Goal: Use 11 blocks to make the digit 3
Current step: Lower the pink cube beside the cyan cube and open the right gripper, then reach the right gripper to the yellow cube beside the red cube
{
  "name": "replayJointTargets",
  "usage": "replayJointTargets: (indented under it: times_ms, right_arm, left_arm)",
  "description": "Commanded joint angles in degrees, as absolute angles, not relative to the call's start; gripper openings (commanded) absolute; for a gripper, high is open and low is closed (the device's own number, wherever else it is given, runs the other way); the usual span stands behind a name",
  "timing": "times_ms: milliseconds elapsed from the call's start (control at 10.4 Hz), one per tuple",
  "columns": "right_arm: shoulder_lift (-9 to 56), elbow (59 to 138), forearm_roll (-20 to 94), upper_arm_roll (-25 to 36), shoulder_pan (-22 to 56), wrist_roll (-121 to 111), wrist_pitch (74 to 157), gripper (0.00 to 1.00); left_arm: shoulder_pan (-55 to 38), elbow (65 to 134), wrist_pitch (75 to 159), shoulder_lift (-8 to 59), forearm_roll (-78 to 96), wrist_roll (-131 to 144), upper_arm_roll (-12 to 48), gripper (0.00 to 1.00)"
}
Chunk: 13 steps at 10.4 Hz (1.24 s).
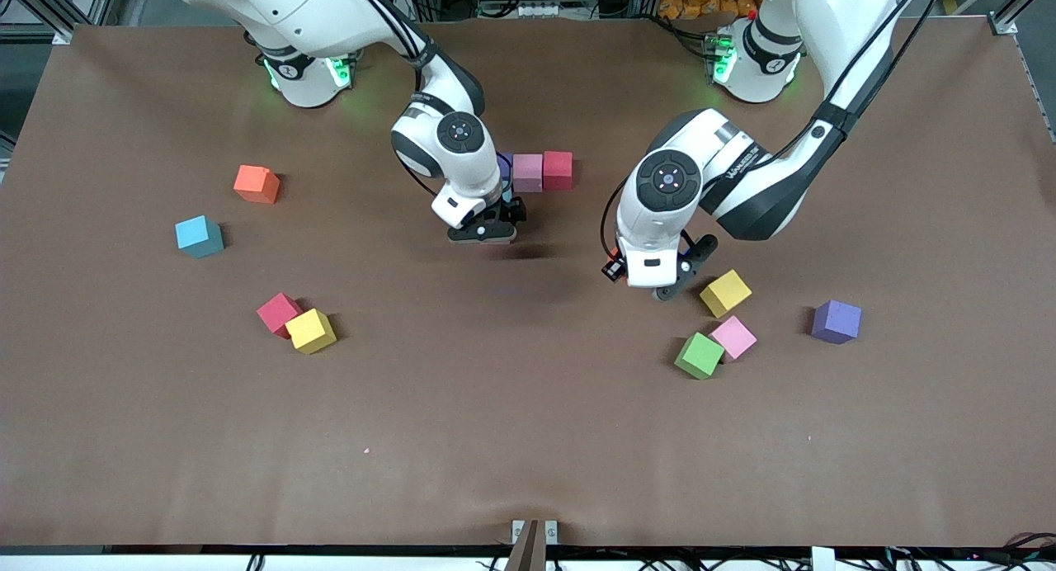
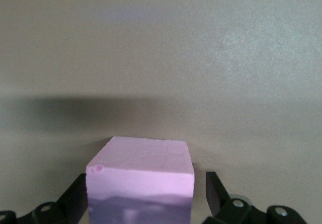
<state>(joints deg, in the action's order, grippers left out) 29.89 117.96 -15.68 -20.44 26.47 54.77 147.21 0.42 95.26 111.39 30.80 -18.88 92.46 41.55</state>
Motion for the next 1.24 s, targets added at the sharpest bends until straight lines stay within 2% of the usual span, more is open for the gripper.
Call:
replayJointTargets:
  times_ms: [0, 192, 479, 766, 1149]
  right_arm:
    - [25.94, 116.12, -15.65, -20.39, 26.72, 55.37, 141.27, 1.0]
    - [22.17, 114.79, -13.29, -20.39, 25.32, 55.37, 138.52, 1.0]
    - [18.46, 110.58, -12.22, -20.39, 16.55, 46.55, 130.62, 1.0]
    - [19.16, 111.09, -11.87, -20.39, 9.68, 36.42, 131.48, 1.0]
    - [21.08, 113.29, -14.49, -19.78, 5.12, 30.61, 138.86, 1.0]
  left_arm:
    - [0.62, 95.54, 110.48, 29.88, -19.42, 91.93, 41.66, 0.05]
    - [0.53, 95.54, 110.48, 29.88, -19.42, 92.55, 41.66, 0.05]
    - [0.18, 95.54, 110.48, 29.88, -19.42, 92.9, 41.66, 0.04]
    - [-0.35, 95.45, 110.48, 29.88, -18.99, 93.77, 41.66, 0.04]
    - [-2.45, 95.71, 110.65, 30.85, -18.9, 98.86, 41.75, 0.04]
